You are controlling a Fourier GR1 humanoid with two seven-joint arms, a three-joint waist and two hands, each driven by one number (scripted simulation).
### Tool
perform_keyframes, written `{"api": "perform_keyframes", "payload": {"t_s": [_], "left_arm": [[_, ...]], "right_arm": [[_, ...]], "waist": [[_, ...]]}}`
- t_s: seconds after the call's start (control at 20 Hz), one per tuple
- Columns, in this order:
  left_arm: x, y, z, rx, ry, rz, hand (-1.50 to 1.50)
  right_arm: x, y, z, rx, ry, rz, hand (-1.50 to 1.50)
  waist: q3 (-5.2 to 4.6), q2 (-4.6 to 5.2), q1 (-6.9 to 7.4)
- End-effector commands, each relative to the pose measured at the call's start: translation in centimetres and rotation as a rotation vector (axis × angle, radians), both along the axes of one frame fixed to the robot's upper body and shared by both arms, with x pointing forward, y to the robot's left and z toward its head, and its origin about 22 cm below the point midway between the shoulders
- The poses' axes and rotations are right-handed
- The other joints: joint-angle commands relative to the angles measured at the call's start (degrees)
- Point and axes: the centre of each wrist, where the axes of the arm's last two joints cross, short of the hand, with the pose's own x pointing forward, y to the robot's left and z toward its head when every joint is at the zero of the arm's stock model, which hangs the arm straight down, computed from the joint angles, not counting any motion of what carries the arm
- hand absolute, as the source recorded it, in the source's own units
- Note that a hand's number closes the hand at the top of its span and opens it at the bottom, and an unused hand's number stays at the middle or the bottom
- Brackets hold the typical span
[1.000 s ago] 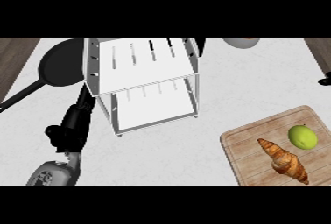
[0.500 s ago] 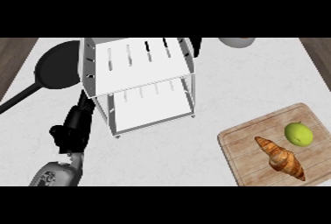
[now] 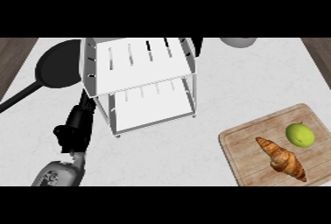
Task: Pick the croissant from the cutting board and place it in the tiered basket
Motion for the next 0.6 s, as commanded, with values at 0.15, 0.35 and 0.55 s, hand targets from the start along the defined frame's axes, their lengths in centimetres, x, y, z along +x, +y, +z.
{"api": "perform_keyframes", "payload": {"t_s": [0.15, 0.35, 0.55], "left_arm": [[0.0, -0.5, 0.4, 0.011, -0.012, -0.026, 0.00], [0.1, -0.2, 0.5, 0.011, -0.005, -0.034, 0.00], [0.0, -1.1, 0.2, 0.000, 0.001, -0.030, 0.00]], "right_arm": [[-1.8, 1.4, -0.4, -0.255, 0.030, 0.191, -1.50], [-2.6, 2.1, -0.5, -0.324, 0.010, 0.147, -1.50], [-3.5, 2.9, -0.8, -0.359, -0.008, 0.148, -1.50]], "waist": [[0.05, 0.11, 0.79], [0.01, 0.30, 1.29], [0.01, 0.16, 0.89]]}}
